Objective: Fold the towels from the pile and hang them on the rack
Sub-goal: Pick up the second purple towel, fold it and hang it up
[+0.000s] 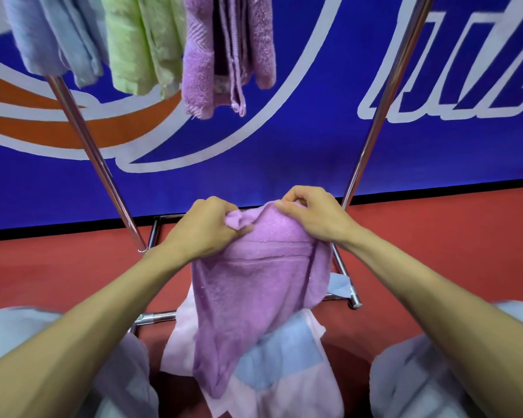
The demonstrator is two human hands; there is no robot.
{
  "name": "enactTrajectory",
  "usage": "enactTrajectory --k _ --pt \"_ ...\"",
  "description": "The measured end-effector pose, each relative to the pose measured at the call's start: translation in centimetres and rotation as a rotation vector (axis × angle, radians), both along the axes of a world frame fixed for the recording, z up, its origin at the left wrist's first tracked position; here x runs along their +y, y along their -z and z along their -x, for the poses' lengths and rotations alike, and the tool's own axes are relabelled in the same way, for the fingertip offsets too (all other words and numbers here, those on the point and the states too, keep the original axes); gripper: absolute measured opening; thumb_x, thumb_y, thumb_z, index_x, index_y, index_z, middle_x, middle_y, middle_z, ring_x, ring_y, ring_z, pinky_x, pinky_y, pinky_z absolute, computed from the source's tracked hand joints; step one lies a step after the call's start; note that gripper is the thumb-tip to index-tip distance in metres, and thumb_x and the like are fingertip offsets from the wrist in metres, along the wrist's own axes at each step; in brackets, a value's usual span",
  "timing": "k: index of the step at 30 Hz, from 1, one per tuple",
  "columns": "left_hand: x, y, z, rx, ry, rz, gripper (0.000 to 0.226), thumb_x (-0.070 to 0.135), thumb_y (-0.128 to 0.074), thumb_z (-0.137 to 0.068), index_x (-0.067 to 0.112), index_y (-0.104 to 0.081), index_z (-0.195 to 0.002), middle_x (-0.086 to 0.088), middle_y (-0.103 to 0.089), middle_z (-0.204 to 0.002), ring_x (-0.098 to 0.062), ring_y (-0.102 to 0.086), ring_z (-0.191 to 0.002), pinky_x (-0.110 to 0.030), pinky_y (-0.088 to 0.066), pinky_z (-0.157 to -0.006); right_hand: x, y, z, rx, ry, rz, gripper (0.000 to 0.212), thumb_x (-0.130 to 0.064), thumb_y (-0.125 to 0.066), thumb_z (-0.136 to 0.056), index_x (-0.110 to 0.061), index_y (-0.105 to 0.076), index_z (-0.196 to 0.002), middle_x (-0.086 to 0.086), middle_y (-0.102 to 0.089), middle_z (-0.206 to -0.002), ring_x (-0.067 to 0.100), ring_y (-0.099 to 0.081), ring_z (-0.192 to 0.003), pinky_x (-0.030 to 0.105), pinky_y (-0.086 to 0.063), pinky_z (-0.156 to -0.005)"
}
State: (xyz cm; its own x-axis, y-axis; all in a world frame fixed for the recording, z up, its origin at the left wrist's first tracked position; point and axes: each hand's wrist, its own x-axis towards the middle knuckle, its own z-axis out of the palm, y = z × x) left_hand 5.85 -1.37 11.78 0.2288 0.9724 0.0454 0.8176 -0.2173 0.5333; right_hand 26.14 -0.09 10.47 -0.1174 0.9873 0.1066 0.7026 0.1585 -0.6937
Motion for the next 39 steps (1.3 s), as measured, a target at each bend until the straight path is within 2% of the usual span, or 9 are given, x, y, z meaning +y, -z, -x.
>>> enactTrajectory --k 5,9,12,14,19,24,30,34,39 --pt "0.5 -0.5 0.2 -0.276 -0.089 -0.127 0.025 0.025 -0.062 -0.089 0.01 -0.062 -0.069 -0.002 -0.055 -0.062 -0.012 -0.044 -0.057 -0.015 -0.031 -0.048 -0.7 -0.3 -0.8 -0.186 -0.094 0.054 0.036 -0.042 -0.082 -0.068 -0.014 -0.061 -0.078 -0.001 -0.061 -0.072 0.019 -0.051 -0.07 0.032 -0.039 -0.063" --pt "0.9 -0.7 0.5 -0.513 -0.21 -0.141 0.027 0.028 -0.057 -0.089 0.003 -0.066 -0.082 -0.016 -0.064 -0.077 -0.013 -0.048 -0.066 -0.027 -0.038 -0.062 -0.6 0.5 -1.9 -0.415 -0.128 0.082 0.031 -0.03 -0.077 -0.076 -0.015 -0.068 -0.101 0.01 -0.071 -0.098 0.031 -0.061 -0.097 0.035 -0.047 -0.074" --pt "1.3 -1.1 0.9 -0.753 -0.323 -0.075 0.019 0.025 -0.057 -0.091 0.017 -0.07 -0.08 0.009 -0.068 -0.077 -0.011 -0.057 -0.075 -0.029 -0.047 -0.071 -0.8 0.5 -2.8 -0.531 -0.114 0.154 0.017 -0.026 -0.069 -0.085 -0.012 -0.06 -0.087 0.015 -0.068 -0.101 0.033 -0.059 -0.1 0.028 -0.032 -0.066" --pt "1.4 -1.2 0.8 -0.821 -0.394 0.005 0.014 0.022 -0.059 -0.089 0.016 -0.066 -0.079 0.009 -0.065 -0.078 -0.013 -0.055 -0.074 -0.029 -0.046 -0.068 -0.7 0.5 -3.3 -0.533 -0.084 0.195 0.023 -0.028 -0.065 -0.089 -0.011 -0.055 -0.077 0.016 -0.064 -0.091 0.031 -0.057 -0.089 0.028 -0.031 -0.065" --pt "1.2 -0.4 -0.3 -0.82 -0.382 0.282 0.018 0.017 -0.059 -0.083 0.007 -0.068 -0.095 -0.007 -0.066 -0.086 -0.019 -0.061 -0.078 -0.029 -0.05 -0.073 -0.8 0.0 -3.3 -0.117 -0.019 0.322 0.033 -0.026 -0.063 -0.091 -0.011 -0.052 -0.064 0.007 -0.042 -0.065 0.017 -0.036 -0.061 0.027 -0.029 -0.051" --pt "0.9 0.1 -1.2 -0.883 -0.441 0.458 0.006 0.015 -0.048 -0.079 0.012 -0.05 -0.074 -0.007 -0.045 -0.07 -0.021 -0.042 -0.069 -0.031 -0.037 -0.067 -1.2 -0.9 -2.8 0.206 0.081 0.568 0.043 -0.033 -0.059 -0.093 -0.012 -0.053 -0.056 0.002 -0.043 -0.04 0.012 -0.035 -0.031 0.012 -0.028 -0.035" --pt "1.3 0.7 -1.1 -0.962 -0.469 0.367 0.017 0.014 -0.048 -0.095 0.008 -0.056 -0.082 -0.006 -0.052 -0.071 -0.015 -0.047 -0.057 -0.018 -0.039 -0.05 -0.6 -1.1 -2.9 0.869 0.414 0.697 0.033 -0.038 -0.06 -0.091 -0.017 -0.049 -0.068 0.0 -0.049 -0.047 0.011 -0.044 -0.033 0.015 -0.038 -0.036" --pt "1.1 0.8 -1.6 -0.951 -0.448 0.311 0.012 0.015 -0.055 -0.092 0.009 -0.057 -0.082 -0.006 -0.049 -0.069 -0.018 -0.045 -0.063 -0.023 -0.038 -0.051 -0.7 -0.9 -1.8 0.882 0.359 0.707 0.017 -0.022 -0.062 -0.092 -0.012 -0.056 -0.079 0.001 -0.057 -0.049 0.009 -0.051 -0.036 0.016 -0.041 -0.035" --pt "0.2 1.0 -2.6 -0.929 -0.344 0.361 0.018 0.016 -0.064 -0.089 0.011 -0.059 -0.072 -0.003 -0.058 -0.07 -0.005 -0.054 -0.044 -0.016 -0.045 -0.042 -0.6 -0.7 -0.3 0.881 0.138 0.701 0.008 -0.002 -0.058 -0.09 -0.009 -0.062 -0.092 0.006 -0.061 -0.079 0.014 -0.059 -0.07 0.025 -0.058 -0.062"
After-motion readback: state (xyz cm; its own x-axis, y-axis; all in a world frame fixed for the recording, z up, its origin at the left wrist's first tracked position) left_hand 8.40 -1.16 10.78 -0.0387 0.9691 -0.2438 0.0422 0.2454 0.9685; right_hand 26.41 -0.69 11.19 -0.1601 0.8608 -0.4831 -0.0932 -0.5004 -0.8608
